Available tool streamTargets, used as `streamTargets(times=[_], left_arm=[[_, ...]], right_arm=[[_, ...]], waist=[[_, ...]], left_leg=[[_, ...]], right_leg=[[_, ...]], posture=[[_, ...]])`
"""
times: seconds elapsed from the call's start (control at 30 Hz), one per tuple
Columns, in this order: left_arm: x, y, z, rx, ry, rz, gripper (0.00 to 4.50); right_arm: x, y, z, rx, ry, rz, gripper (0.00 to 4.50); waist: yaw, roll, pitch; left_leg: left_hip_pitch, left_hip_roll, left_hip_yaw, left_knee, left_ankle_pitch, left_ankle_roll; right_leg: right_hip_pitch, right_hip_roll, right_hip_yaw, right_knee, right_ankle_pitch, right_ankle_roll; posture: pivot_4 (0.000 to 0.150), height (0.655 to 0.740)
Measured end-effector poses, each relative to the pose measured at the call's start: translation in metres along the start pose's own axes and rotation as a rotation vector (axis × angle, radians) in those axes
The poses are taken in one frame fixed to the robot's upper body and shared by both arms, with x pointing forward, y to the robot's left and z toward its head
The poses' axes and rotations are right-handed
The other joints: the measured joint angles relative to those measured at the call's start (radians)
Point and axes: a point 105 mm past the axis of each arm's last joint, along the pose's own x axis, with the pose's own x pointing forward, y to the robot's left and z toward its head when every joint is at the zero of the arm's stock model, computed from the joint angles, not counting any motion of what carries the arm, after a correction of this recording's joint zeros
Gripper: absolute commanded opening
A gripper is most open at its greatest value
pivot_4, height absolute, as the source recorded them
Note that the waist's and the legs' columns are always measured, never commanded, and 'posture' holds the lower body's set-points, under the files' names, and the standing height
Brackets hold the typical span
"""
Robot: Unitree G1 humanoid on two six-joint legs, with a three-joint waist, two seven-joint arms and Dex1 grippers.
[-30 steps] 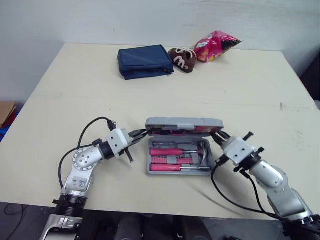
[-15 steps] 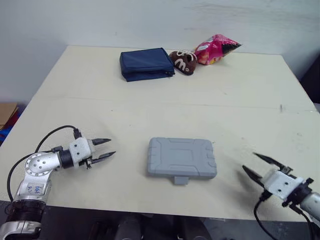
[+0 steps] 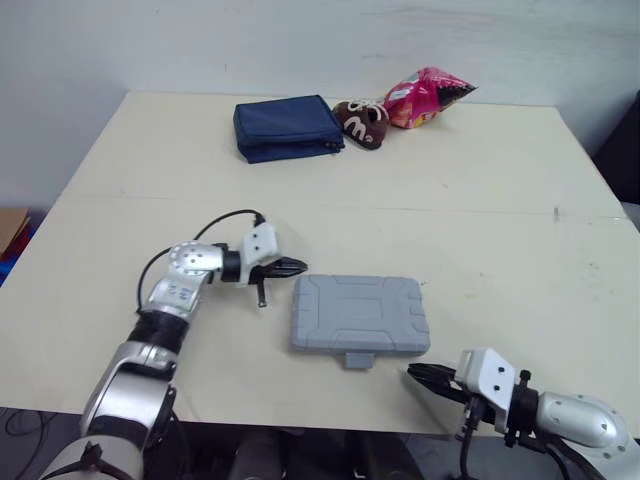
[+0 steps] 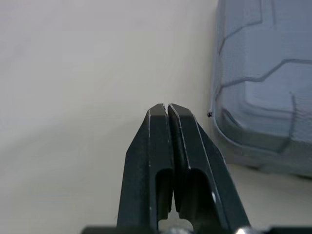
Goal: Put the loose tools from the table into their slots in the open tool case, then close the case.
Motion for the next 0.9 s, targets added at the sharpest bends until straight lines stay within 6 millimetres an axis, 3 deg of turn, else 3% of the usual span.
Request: streamTargets(times=[0.2,0.5,0.67,0.8,0.9], left_arm=[[0.014,0.0,0.004,0.087,-0.006,-0.067,0.05],[-0.008,-0.024,-0.011,0.026,-0.043,-0.053,0.05],[-0.017,-0.019,-0.014,-0.07,-0.044,0.076,0.05],[-0.036,-0.006,0.014,-0.063,-0.127,0.112,0.05],[-0.027,-0.018,0.047,-0.002,-0.211,-0.01,0.05]], right_arm=[[0.018,-0.03,0.002,-0.089,0.019,-0.086,0.0],[0.051,-0.087,0.016,-0.171,0.009,-0.174,0.0],[0.052,-0.096,0.015,-0.162,0.023,-0.207,0.0],[0.022,-0.094,0.001,-0.139,0.081,-0.265,0.0],[0.01,-0.084,-0.003,-0.093,0.076,-0.277,0.0]], waist=[[-0.004,-0.002,0.001],[-0.005,-0.002,0.001],[0.001,-0.002,0.001],[0.017,-0.002,0.001],[0.025,-0.002,0.001]], left_leg=[[0.0,0.0,0.002,0.001,0.0,0.0],[0.001,0.002,0.002,0.001,0.001,-0.001],[0.0,0.0,0.0,0.002,0.0,0.0],[-0.001,0.0,-0.001,0.001,0.0,0.001],[-0.001,-0.002,0.0,0.002,-0.001,0.001]], right_leg=[[-0.001,-0.001,-0.001,0.001,0.0,0.0],[-0.001,-0.002,0.002,0.003,0.0,0.0],[0.0,-0.004,0.0,0.004,0.0,0.0],[0.001,-0.005,-0.001,0.003,0.0,0.0],[0.002,-0.006,-0.001,0.001,0.0,0.0]], posture=[[0.15,0.74],[0.15,0.74],[0.15,0.74],[0.15,0.74],[0.15,0.74]])
